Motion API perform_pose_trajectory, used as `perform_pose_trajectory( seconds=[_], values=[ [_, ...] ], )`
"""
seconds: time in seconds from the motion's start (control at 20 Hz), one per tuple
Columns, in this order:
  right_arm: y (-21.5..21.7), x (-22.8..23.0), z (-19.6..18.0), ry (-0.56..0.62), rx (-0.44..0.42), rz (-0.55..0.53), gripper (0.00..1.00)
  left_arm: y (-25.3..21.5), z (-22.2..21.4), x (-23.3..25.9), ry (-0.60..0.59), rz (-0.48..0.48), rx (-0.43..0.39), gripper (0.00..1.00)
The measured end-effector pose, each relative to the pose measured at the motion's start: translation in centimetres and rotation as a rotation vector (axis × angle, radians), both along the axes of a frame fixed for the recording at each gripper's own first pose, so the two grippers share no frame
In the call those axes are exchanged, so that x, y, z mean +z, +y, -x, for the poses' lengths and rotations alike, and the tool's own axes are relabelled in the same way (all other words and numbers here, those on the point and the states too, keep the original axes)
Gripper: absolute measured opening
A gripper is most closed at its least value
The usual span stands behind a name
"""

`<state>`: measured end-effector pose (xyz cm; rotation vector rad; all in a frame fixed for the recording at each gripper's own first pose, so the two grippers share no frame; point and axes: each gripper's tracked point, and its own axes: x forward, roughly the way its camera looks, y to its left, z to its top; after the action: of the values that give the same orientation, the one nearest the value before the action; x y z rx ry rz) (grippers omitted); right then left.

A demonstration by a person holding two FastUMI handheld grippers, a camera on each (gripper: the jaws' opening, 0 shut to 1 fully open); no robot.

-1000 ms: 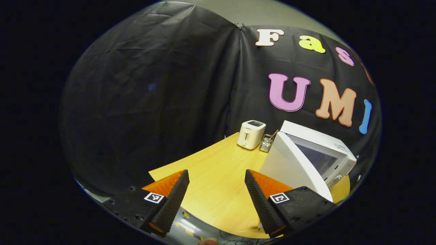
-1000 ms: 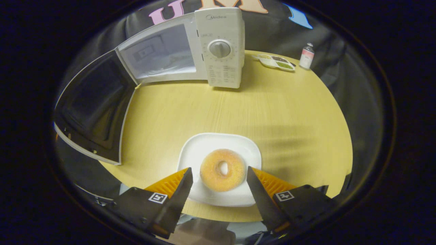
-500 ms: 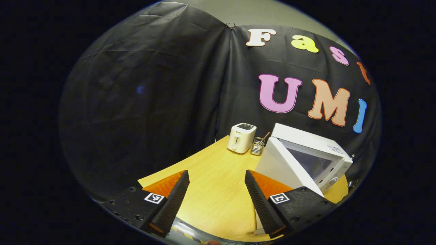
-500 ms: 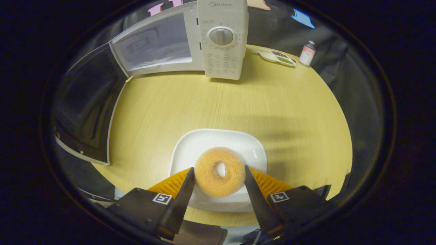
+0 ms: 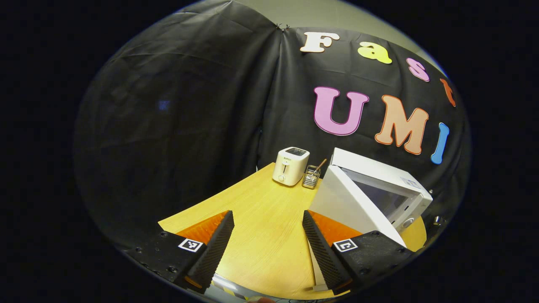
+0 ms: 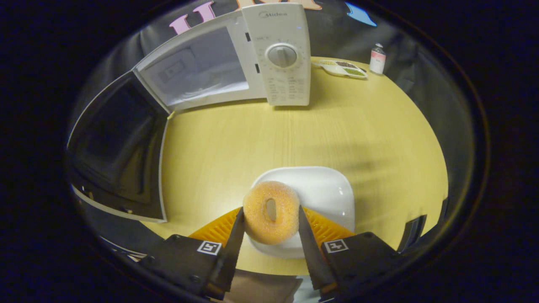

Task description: Open the microwave oven with the left hand, put the food in, and close the microwave oven.

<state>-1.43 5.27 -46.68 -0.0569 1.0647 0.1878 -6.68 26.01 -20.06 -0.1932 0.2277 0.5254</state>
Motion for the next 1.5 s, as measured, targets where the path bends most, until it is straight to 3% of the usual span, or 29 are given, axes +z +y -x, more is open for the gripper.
perform_pose_trajectory(
  seconds=[0.2, 0.25, 0.45, 0.65, 0.7, 1.3, 1.5],
  values=[
    [4.9, 1.3, -1.0, 0.001, -0.040, -0.175, 0.67, 1.2, -0.1, -0.4, 0.010, 0.005, -0.014, 0.96],
    [6.2, 1.6, -1.4, -0.002, -0.048, -0.218, 0.73, 1.4, 0.0, -0.5, 0.011, 0.005, -0.017, 0.96],
    [10.7, 1.7, -3.4, -0.018, -0.069, -0.332, 0.72, 2.3, 0.4, -1.1, 0.029, 0.014, -0.028, 0.97],
    [13.7, 1.6, -6.9, -0.071, -0.120, -0.393, 0.72, 2.8, 0.8, -1.7, 0.053, 0.015, -0.045, 0.97],
    [14.2, 1.6, -7.8, -0.092, -0.136, -0.401, 0.67, 3.0, 1.0, -1.8, 0.059, 0.014, -0.049, 0.97],
    [19.2, 3.8, -17.3, -0.361, -0.331, -0.561, 0.66, 2.7, 0.2, -3.5, 0.112, 0.062, -0.112, 0.97],
    [20.6, 3.8, -19.0, -0.385, -0.370, -0.603, 0.65, 2.9, -0.1, -3.7, 0.130, 0.056, -0.127, 0.97]
  ],
)
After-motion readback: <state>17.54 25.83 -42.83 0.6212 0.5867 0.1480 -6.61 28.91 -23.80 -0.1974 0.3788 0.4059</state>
